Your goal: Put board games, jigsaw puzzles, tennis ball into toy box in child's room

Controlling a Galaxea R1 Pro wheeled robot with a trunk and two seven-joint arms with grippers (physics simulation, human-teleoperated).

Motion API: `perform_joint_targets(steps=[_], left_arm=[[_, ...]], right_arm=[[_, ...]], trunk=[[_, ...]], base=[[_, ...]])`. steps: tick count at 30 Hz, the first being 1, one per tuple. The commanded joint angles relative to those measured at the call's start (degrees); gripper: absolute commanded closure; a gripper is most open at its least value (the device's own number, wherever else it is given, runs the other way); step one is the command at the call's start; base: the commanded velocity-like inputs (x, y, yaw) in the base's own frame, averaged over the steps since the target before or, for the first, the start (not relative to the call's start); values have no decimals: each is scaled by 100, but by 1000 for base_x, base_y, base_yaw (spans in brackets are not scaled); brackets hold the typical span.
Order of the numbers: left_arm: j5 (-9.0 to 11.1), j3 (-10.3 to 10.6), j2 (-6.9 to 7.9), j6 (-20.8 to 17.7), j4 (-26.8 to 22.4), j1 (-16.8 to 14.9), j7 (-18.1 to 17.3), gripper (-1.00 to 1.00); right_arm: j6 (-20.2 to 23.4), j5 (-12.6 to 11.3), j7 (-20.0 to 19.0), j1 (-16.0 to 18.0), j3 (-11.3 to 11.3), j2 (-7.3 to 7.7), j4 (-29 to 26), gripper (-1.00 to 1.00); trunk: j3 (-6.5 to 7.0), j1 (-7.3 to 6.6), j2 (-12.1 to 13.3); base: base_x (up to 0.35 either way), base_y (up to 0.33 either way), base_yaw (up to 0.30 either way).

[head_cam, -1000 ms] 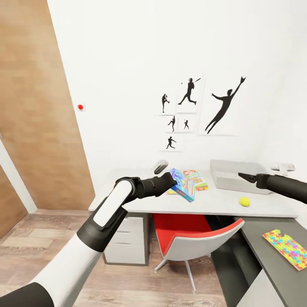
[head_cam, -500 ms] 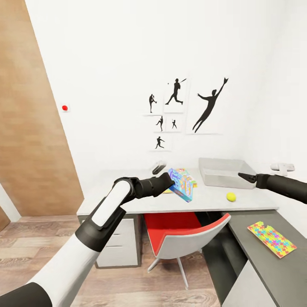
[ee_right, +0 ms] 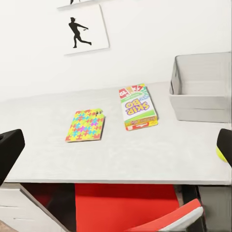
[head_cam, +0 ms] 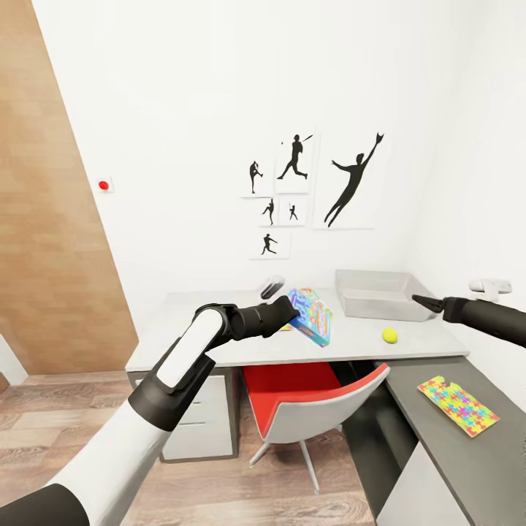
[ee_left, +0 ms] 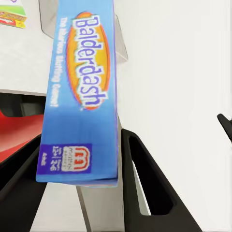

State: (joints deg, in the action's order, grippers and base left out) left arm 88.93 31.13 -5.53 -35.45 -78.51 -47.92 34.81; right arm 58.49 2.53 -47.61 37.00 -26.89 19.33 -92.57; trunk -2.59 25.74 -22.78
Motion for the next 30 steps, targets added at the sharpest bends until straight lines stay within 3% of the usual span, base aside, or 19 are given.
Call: perform_joint_targets(steps=[1,4,6,12,16,17,22,30], left_arm=[[56,-2,1,3,-6,-7,56,100],[32,1,38,8,-42,25,30,100],[2,-16,122,30,-257,217,-11,100],[20,-157,305,31,-443,380,-146,100],[64,-456,480,20,-474,527,-301,100],[60,-667,544,3,-492,706,-591,100],[14,-802,581,-40,-497,822,-877,100],[2,-825,587,-99,-497,837,-934,100]], right_arm=[[-18,23,-56,7,-67,0,-3,-100],[-386,14,-50,2,-181,-3,1,-100],[-513,6,-35,1,-269,-12,-3,-100],[-508,-48,-34,-14,-338,-16,-6,-100],[-195,-114,-31,3,-340,9,-7,-100],[-18,-134,-34,11,-334,26,-7,-100],[74,-146,-34,16,-327,31,-7,-100],[91,-148,-30,17,-319,13,-7,-100]], trunk=[[-14,4,-14],[-14,4,-14],[-14,4,-14],[-14,4,-14],[-14,4,-14],[-14,4,-14],[-14,4,-14],[-14,4,-14]], base=[[0,0,-55],[0,0,-27],[0,0,-7],[0,0,-17],[0,0,-178],[0,0,-264],[0,5,-283],[46,181,-293]])
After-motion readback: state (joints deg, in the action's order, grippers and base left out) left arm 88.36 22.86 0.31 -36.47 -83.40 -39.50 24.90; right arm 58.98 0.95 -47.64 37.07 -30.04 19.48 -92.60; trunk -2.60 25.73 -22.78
